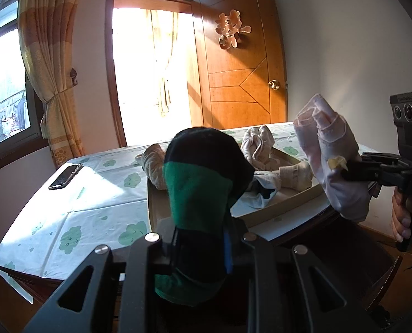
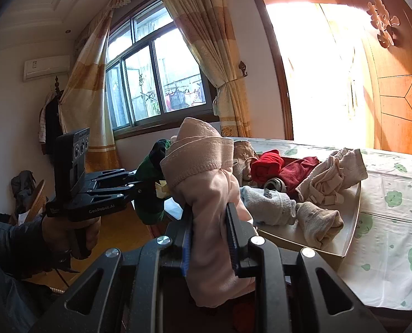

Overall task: Take underwear out of drawer
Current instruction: 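Carry both held garments over the beige tray with both grippers, then lower both garments into the tray and open both grippers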

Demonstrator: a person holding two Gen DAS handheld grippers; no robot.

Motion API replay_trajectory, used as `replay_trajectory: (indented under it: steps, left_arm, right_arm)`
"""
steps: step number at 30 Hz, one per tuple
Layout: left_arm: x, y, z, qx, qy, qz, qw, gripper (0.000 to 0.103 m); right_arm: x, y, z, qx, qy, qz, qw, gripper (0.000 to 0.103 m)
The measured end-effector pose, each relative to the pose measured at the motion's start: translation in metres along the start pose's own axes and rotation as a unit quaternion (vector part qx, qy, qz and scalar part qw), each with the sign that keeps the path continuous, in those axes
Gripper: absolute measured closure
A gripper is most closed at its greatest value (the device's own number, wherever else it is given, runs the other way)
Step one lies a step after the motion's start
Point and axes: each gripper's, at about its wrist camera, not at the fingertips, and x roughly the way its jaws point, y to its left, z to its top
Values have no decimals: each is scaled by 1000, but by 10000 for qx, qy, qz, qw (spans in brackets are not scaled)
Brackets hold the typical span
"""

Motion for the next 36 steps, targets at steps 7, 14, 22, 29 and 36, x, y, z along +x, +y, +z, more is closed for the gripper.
replay_trajectory:
  steps: [7, 14, 22, 29, 36]
  left_arm:
    - [17, 6, 23, 17, -34, 81, 10000, 81]
    - [42, 14, 37, -162, 102, 94, 9998, 81]
    - [84, 31, 42, -747, 532, -11, 9958, 81]
    - [114, 41, 41, -1103, 899, -97, 9898, 81]
    - [141, 48, 34, -1375, 1321, -71, 9816, 81]
  right_arm:
    - [16, -9, 23, 41, 10, -84, 10000, 79]
    - [42, -25, 45, 329, 39, -76, 9994, 78]
    - [87, -30, 57, 724, 294, 58, 9969, 78]
    - [128, -38, 56, 1113, 656, -1, 9916, 78]
    - [162, -48, 52, 1609, 1004, -157, 9817, 78]
